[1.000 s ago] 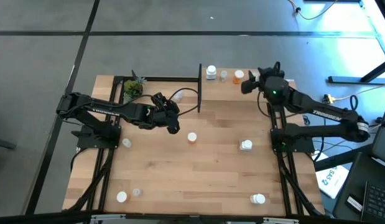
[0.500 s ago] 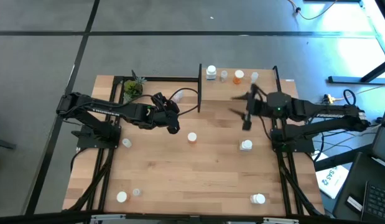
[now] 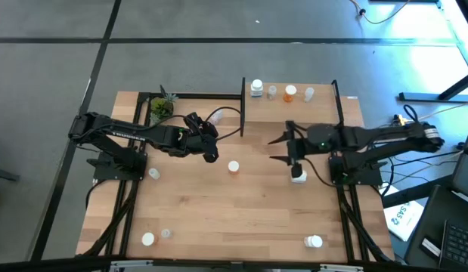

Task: Pick and place medicine bottles onto shelf by color
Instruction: Put the bottom yellow transparent pill bottle on the shelf aligned with the other yellow transparent pill bottle

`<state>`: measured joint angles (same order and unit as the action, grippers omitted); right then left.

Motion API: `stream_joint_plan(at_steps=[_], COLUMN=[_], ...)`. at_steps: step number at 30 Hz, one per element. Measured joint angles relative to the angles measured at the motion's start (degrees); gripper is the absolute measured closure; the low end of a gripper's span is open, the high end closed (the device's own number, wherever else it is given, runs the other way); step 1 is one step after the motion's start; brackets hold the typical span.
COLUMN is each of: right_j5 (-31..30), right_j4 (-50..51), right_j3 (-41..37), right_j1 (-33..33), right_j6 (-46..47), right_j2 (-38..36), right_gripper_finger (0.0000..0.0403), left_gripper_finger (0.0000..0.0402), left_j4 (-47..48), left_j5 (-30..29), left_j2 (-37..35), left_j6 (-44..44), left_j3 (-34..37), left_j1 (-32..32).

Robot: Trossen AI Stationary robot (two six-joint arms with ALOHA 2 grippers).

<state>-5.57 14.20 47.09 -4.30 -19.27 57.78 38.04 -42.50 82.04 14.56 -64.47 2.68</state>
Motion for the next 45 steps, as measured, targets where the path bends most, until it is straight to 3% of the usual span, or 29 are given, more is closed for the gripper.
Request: stream_joint_plan(at_steps=[8,12,18,24,38,45], right_j5=[-1.4,-1.3,-1.3,-1.3,-1.3,-1.3], right_j4=[-0.6,-0.8,-0.6,0.5,0.5,0.5], right_j3=[0.0,0.0,0.0,0.0,0.0,0.0], right_j1=[-1.3,-1.3,-1.3,-1.3,-1.3,-1.3], right_j6=[3.8,4.2,3.9,3.9,4.0,4.1], right_j2=[2.5,2.7,2.7,2.7,2.9,2.9], right_gripper_finger=[0.0189,0.0189,0.0189,0.0189,0.0189,0.0189], left_gripper_finger=[0.0075,0.0075,0.0075,0.0075,0.0075,0.0075], left_j4=[-0.1,4.7,17.3,29.0,48.5,50.2], left_j5=[0.8,3.8,4.6,7.0,27.6,27.6], left_j2=[0.0,0.0,-0.6,-3.5,-5.9,-5.9], left_j6=[1.0,3.9,13.8,29.6,66.4,69.3], left_j3=[0.0,-0.1,-0.1,-0.1,0.0,0.0], left_j1=[0.1,0.5,5.1,11.8,19.9,22.0])
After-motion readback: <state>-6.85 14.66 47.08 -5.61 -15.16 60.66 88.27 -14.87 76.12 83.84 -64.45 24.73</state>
